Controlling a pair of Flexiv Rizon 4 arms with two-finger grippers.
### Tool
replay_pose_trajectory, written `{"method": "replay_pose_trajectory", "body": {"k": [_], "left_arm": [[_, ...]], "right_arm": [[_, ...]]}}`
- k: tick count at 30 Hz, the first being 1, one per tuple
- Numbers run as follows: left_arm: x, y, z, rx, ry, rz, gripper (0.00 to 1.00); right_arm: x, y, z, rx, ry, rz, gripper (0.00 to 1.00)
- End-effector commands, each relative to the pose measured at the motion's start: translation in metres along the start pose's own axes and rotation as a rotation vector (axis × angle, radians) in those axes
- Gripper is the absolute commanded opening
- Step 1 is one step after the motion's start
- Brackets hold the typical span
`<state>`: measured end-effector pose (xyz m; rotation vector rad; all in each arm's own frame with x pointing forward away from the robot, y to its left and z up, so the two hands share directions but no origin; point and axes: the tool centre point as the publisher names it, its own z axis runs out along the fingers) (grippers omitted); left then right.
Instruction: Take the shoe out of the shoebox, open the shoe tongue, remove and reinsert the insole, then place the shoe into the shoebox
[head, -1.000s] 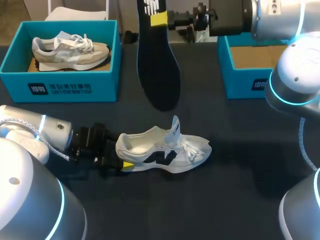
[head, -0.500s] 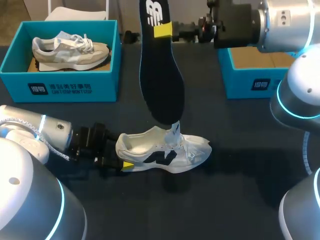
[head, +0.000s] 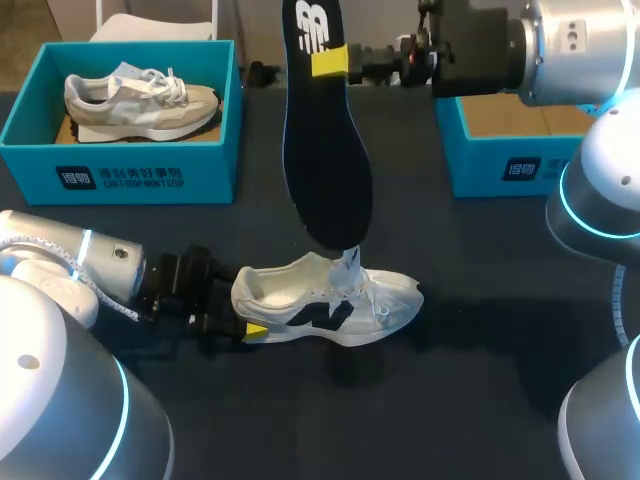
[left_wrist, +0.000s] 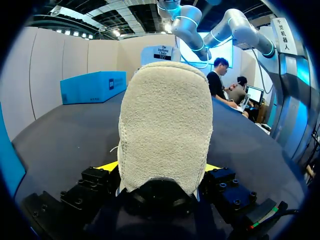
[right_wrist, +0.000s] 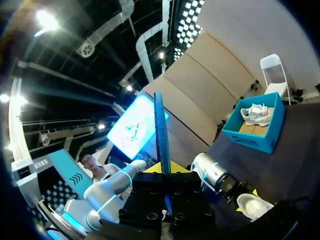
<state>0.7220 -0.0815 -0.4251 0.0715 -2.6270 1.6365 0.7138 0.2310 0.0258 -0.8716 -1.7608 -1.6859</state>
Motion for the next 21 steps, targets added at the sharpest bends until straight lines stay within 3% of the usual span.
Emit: {"method": "replay_pose_trajectory", "body": {"k": [1, 11, 21], "left_arm": [[-0.001, 0.003, 0.002, -0.004, 0.001, 0.0, 0.0], [-0.001, 0.003, 0.002, -0.004, 0.001, 0.0, 0.0], [-0.001, 0.003, 0.002, -0.004, 0.001, 0.0, 0.0]], "right_arm": [[-0.002, -0.001, -0.007, -0.009, -0.004, 0.026, 0.0], [0.007, -0.009, -0.047, -0.051, -0.062, 0.063, 0.0], [0.019, -0.015, -0.066, -0.035, -0.064, 0.069, 0.0]]}}
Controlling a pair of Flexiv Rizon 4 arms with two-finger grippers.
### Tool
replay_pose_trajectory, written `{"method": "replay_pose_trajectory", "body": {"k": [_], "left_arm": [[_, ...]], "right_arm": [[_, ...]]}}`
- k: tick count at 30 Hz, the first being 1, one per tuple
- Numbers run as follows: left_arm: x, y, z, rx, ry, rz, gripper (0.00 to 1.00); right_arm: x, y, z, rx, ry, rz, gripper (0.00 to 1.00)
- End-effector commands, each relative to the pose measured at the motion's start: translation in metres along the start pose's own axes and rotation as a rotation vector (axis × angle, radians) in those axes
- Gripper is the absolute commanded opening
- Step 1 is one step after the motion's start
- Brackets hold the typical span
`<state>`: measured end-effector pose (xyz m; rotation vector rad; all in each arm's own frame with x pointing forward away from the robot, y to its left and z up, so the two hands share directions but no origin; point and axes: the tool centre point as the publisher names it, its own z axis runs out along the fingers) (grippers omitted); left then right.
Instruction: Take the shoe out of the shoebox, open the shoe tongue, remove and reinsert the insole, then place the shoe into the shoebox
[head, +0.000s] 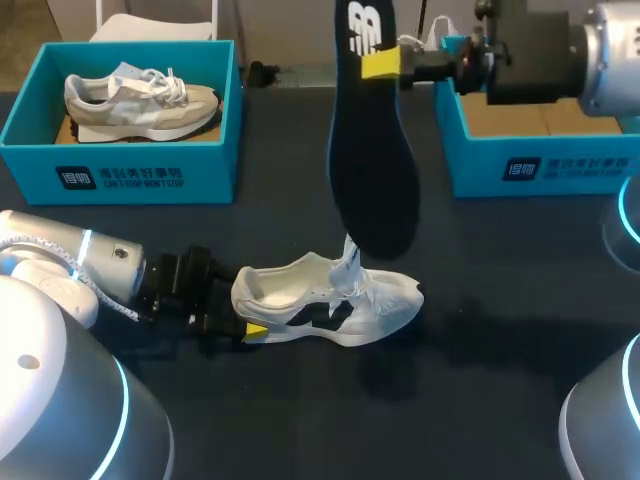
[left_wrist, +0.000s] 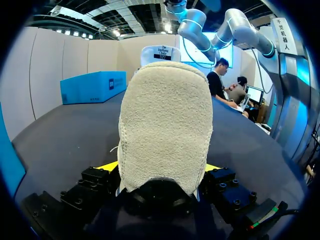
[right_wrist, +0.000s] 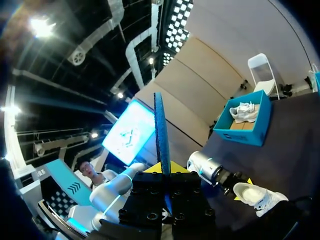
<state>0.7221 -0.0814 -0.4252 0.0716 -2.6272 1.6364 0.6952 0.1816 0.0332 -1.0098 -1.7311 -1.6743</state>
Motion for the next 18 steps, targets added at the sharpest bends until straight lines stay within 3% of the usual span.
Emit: {"method": "replay_pose_trajectory", "body": {"k": [1, 18], "left_arm": [[-0.001, 0.003, 0.002, -0.004, 0.001, 0.0, 0.0], [-0.001, 0.003, 0.002, -0.004, 0.001, 0.0, 0.0]], "right_arm": [[0.004, -0.007, -0.017, -0.001, 0.01, 0.004, 0.0], [0.013, -0.039, -0.013, -0.014, 0.022, -0.045, 0.0]]}}
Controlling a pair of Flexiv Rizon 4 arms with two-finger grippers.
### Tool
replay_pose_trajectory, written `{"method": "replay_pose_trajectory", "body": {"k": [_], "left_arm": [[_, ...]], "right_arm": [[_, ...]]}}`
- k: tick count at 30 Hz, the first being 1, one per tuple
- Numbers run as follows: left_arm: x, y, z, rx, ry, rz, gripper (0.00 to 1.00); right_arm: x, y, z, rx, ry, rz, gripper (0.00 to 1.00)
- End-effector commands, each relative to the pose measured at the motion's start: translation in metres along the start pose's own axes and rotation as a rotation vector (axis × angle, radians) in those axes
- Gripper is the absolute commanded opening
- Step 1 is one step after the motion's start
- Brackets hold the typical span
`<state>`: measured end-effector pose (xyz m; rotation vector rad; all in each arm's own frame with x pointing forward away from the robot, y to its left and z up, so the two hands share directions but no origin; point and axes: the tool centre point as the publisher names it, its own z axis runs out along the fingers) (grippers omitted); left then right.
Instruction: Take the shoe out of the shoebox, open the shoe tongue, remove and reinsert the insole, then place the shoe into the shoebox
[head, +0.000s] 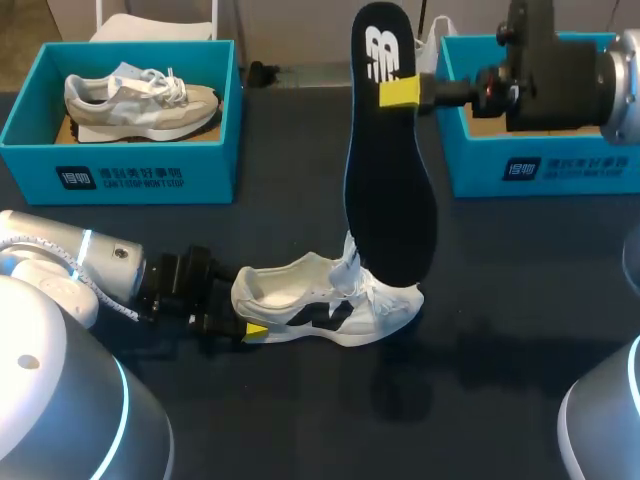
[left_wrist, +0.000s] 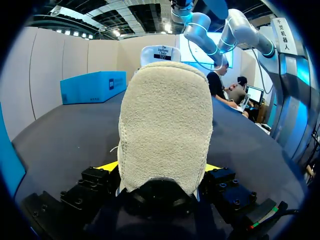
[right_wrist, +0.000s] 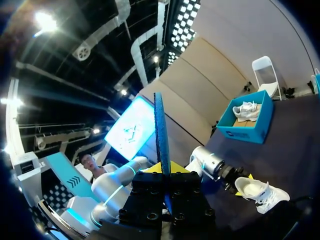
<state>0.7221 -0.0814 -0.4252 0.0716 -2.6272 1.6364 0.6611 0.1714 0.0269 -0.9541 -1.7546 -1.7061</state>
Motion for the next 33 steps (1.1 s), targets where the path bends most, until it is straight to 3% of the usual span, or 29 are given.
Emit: {"method": "replay_pose_trajectory", "body": {"k": [1, 10, 33], "left_arm": [[-0.001, 0.002, 0.002, -0.004, 0.001, 0.0, 0.0], [-0.001, 0.002, 0.002, -0.004, 0.001, 0.0, 0.0], [0.0, 0.001, -0.002, -0.003, 0.007, -0.001, 0.0]], "right_arm": [[0.001, -0.009, 0.0, -0.019, -0.001, 0.003, 0.0], [0.005, -0.02, -0.009, -0.029, -0.014, 0.015, 0.0], [0.004, -0.019, -0.008, -0.036, -0.032, 0.011, 0.0]]}}
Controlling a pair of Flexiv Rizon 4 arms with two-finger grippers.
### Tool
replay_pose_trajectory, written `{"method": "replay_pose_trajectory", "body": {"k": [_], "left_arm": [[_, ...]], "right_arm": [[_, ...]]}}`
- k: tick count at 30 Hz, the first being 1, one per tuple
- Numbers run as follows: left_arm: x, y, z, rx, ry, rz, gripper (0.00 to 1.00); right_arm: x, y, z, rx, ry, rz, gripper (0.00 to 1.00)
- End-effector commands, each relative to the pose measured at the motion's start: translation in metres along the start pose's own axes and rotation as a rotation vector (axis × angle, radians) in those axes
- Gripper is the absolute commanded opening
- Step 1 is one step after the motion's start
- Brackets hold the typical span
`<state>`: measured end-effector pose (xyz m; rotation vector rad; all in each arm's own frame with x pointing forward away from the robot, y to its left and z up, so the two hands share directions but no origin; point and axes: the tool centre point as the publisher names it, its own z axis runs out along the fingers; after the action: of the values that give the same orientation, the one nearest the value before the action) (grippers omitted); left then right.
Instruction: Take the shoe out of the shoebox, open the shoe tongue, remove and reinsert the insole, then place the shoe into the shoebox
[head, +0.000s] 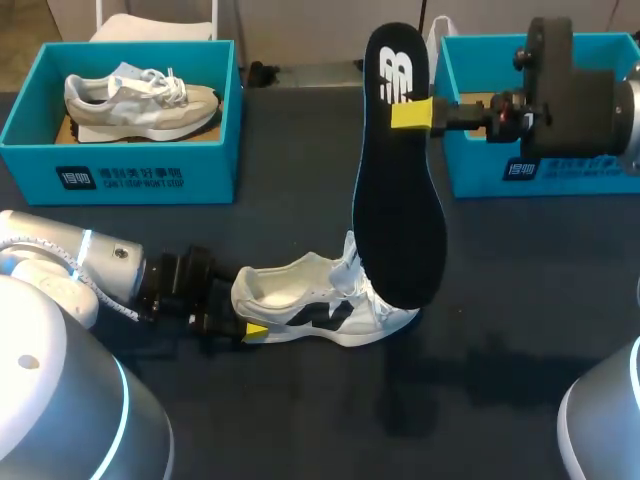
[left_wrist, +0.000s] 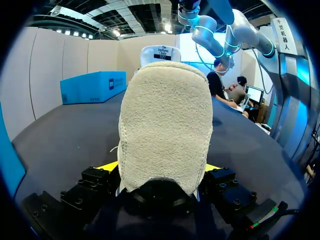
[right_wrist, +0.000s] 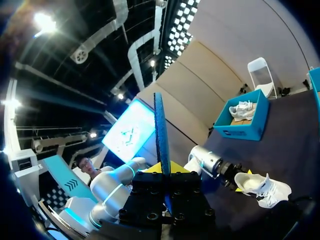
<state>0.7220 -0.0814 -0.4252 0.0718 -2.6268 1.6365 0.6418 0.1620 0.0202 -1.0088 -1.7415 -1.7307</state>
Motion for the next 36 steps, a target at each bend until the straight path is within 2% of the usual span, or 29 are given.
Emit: {"method": "replay_pose_trajectory", "body": {"k": [1, 2, 3, 4, 9, 20, 24, 36], "left_arm": [[0.0, 0.0, -0.003, -0.005, 0.011, -0.005, 0.0], [0.001, 0.0, -0.004, -0.007, 0.012, -0.007, 0.31], [0.001, -0.001, -0.005, -0.01, 0.015, -0.005, 0.86], [0.001, -0.001, -0.005, -0.011, 0.016, -0.004, 1.0], [0.001, -0.002, -0.009, -0.031, 0.017, -0.009, 1.0], [-0.006, -0.006, -0.024, -0.134, 0.016, -0.006, 1.0], [-0.01, -0.01, -0.033, -0.198, 0.028, 0.016, 1.0], [0.0, -0.011, -0.051, -0.393, 0.11, 0.098, 1.0]], "right_arm": [[-0.001, 0.0, 0.003, 0.0, 0.0, 0.001, 0.0], [-0.001, 0.0, 0.003, 0.0, 0.0, 0.001, 0.0], [-0.001, 0.0, 0.003, 0.0, 0.0, 0.001, 0.0], [-0.001, 0.0, 0.003, 0.0, 0.0, 0.001, 0.0], [-0.001, 0.0, 0.003, 0.0, 0.0, 0.001, 0.0], [-0.001, 0.0, 0.003, 0.0, 0.0, 0.001, 0.0], [-0.001, 0.0, 0.003, 0.0, 0.0, 0.001, 0.0], [-0.001, 0.0, 0.003, 0.0, 0.0, 0.001, 0.0]]}}
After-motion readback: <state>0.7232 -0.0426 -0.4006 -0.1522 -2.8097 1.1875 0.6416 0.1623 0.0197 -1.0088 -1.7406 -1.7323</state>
